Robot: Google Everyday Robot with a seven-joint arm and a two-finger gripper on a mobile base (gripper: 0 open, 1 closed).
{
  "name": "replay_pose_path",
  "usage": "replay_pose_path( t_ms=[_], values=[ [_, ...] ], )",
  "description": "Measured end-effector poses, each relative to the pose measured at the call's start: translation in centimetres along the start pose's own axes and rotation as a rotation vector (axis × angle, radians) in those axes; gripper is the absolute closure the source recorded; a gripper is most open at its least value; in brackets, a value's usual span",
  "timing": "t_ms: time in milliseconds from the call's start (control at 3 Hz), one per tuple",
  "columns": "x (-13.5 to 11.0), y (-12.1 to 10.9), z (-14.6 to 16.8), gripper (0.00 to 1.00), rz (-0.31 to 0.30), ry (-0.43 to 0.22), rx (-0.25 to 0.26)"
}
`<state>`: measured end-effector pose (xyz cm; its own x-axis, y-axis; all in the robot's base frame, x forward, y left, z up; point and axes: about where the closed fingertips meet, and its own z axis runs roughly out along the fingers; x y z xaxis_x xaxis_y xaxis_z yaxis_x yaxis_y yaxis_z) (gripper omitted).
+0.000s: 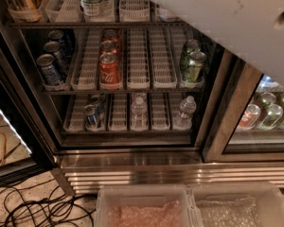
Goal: Pick 7up can from top shelf of fridge
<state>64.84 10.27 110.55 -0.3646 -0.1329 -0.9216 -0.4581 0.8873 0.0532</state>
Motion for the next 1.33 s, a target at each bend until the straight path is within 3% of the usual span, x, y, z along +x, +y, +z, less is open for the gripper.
replay_pose_path(
  t_ms=[333, 667, 1000, 1333],
  values=[
    [0.0, -0.1, -0.6, 1.0, -0.013, 0.007, 0.008],
    [3.6, 0.8, -2.3, 1.0, 0.066, 0.074, 0.012],
    [8.8, 1.4, -3.3, 1.0, 0.209, 0.157, 0.048],
    [9.2, 1.4, -3.2, 1.0, 0.255, 0.161, 0.055]
  ],
)
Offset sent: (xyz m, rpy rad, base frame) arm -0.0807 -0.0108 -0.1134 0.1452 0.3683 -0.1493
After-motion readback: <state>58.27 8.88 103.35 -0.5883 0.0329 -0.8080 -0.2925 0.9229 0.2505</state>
